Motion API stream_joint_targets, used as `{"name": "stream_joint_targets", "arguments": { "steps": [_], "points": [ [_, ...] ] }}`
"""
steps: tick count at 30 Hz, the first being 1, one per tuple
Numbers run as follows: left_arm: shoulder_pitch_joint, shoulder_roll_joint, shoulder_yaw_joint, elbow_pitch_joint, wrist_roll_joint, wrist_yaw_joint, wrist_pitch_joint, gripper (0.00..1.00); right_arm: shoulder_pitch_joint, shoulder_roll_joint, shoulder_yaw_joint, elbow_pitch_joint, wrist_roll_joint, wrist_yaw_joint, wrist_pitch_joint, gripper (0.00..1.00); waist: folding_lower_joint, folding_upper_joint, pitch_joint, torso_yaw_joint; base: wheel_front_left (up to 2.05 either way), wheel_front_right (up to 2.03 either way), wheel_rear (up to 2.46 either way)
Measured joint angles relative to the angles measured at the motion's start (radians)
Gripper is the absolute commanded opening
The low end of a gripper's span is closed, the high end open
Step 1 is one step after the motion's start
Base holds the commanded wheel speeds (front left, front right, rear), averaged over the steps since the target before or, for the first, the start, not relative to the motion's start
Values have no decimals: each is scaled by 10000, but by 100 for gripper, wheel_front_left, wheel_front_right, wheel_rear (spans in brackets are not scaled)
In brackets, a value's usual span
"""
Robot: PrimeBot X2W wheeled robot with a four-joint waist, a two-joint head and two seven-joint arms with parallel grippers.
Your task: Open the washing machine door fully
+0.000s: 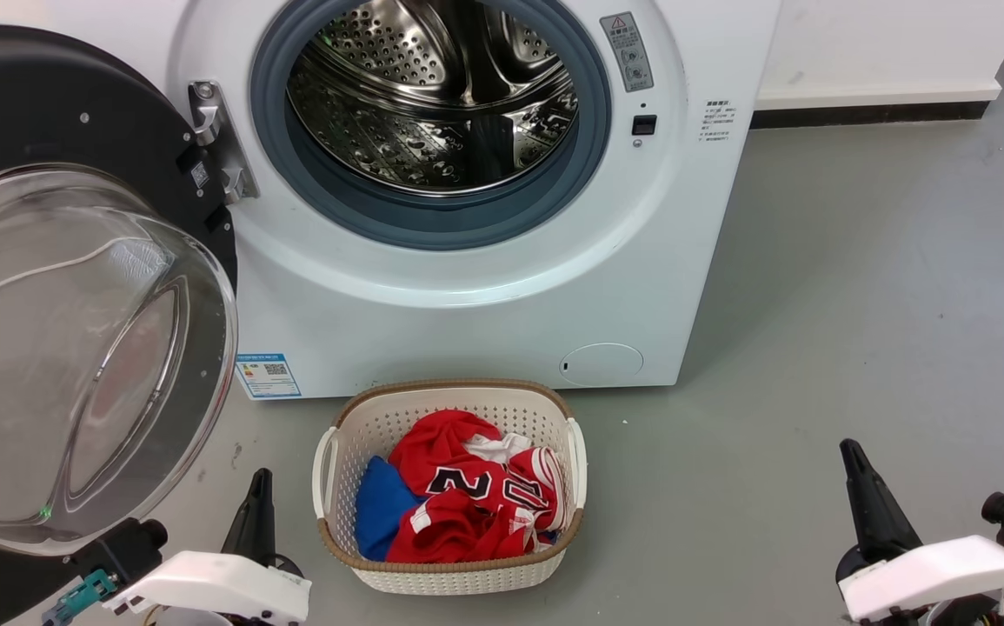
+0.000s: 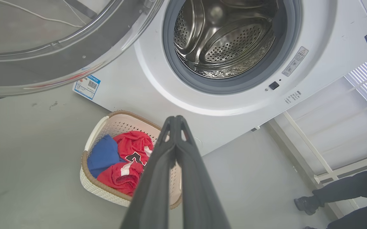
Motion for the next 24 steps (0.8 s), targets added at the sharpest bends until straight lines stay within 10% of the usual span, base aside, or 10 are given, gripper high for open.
{"name": "stream_joint_targets", "arguments": {
  "steps": [24],
  "points": [
    [-258,-286,635,0,-2769,-422,805,0,-415,115,-345,295,3137,-2,558,0,0,-1,23,122,0,0,0]
  ]
}}
